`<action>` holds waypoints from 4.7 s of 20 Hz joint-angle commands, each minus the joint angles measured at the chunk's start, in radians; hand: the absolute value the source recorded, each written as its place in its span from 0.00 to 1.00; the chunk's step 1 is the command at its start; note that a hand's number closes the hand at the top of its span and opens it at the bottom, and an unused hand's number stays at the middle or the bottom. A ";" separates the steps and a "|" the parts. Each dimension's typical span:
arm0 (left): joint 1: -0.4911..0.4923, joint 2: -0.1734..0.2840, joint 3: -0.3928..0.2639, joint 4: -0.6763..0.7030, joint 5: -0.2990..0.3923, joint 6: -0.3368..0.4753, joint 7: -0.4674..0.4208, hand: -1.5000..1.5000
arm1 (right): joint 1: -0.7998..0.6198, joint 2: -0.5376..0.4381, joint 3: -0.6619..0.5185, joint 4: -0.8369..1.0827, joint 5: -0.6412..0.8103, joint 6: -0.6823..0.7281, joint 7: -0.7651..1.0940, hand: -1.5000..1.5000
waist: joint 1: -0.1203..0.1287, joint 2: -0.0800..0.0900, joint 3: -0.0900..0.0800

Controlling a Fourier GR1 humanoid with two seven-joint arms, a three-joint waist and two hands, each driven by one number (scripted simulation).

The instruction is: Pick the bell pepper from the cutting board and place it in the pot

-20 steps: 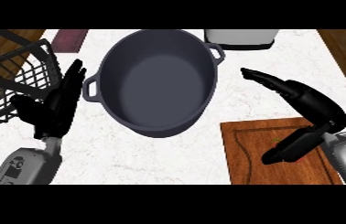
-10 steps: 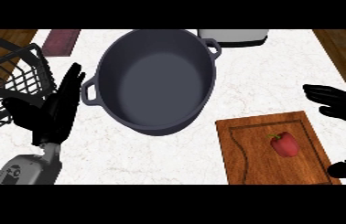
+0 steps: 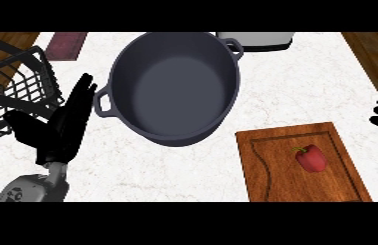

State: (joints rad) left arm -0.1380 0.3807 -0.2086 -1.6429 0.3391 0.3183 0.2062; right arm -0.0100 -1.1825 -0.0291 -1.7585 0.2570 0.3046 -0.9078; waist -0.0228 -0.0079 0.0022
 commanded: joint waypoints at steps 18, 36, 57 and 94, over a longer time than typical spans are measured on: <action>-0.022 -0.075 0.013 -0.013 -0.071 -0.046 0.080 0.50 | 0.095 0.122 0.114 -0.148 0.471 0.061 0.299 0.00 | 0.026 0.009 -0.002; 0.028 -0.158 0.046 -0.085 -0.168 -0.084 0.109 0.50 | 0.175 0.337 0.001 -0.195 0.619 0.159 0.231 0.00 | 0.020 0.006 -0.002; -0.024 -0.194 0.140 0.002 -0.187 -0.181 0.099 0.50 | 0.039 0.563 0.156 0.072 1.054 0.013 0.343 0.00 | 0.022 0.008 -0.002; -0.007 -0.250 0.175 -0.037 -0.253 -0.209 0.136 0.50 | -0.145 1.177 0.000 0.029 1.076 0.173 1.016 1.00 | 0.017 0.004 -0.003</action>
State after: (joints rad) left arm -0.1291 0.1241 -0.0400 -1.6909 0.0838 0.1142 0.3300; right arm -0.0918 -0.0891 -0.0072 -1.6503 1.3425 0.4665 -0.1018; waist -0.0053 -0.0024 -0.0016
